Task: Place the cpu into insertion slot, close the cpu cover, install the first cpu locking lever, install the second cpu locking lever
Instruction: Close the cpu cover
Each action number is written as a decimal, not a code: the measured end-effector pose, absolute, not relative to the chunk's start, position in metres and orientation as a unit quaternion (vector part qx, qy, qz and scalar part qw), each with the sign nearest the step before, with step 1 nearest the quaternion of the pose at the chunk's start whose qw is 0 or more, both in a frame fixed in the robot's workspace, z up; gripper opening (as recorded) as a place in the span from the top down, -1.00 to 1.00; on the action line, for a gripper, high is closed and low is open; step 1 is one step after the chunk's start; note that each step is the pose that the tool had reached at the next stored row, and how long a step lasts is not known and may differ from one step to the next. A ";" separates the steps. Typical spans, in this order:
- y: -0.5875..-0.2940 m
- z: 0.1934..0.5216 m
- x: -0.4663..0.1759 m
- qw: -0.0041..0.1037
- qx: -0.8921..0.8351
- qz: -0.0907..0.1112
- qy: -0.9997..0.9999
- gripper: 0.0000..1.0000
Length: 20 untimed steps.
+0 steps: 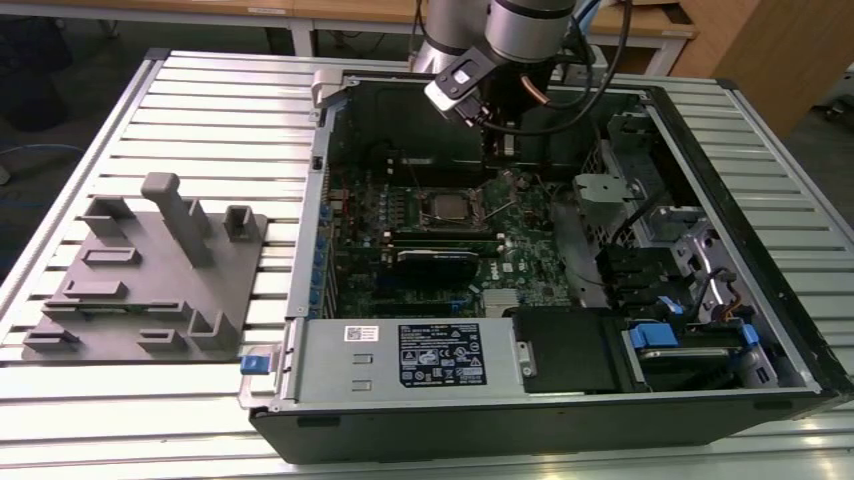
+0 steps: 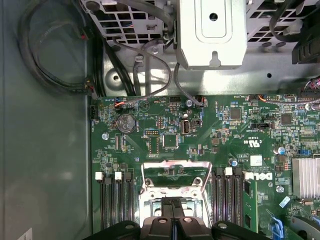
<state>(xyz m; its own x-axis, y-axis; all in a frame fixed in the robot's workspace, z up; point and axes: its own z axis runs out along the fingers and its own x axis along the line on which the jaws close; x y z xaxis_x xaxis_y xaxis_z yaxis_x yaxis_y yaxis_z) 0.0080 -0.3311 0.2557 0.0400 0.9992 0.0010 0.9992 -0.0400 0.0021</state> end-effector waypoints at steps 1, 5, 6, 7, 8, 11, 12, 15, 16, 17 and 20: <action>-0.331 0.256 0.008 0.000 0.721 0.001 0.693 0.80; -0.331 0.257 0.008 0.000 0.721 0.001 0.693 0.80; -0.331 0.257 0.008 0.000 0.721 0.001 0.693 0.80; -0.331 0.257 0.008 0.000 0.721 0.001 0.693 0.80; -0.331 0.257 0.008 0.000 0.721 0.001 0.693 0.80; -0.331 0.258 0.008 0.000 0.721 0.001 0.693 0.80; -0.331 0.258 0.008 0.000 0.721 0.001 0.693 0.80; -0.331 0.258 0.008 0.000 0.721 0.001 0.693 0.80; -0.331 0.258 0.008 0.000 0.721 0.001 0.693 0.80; -0.331 0.258 0.008 0.000 0.721 0.001 0.693 0.80; -0.331 0.258 0.010 0.000 0.721 0.001 0.693 0.80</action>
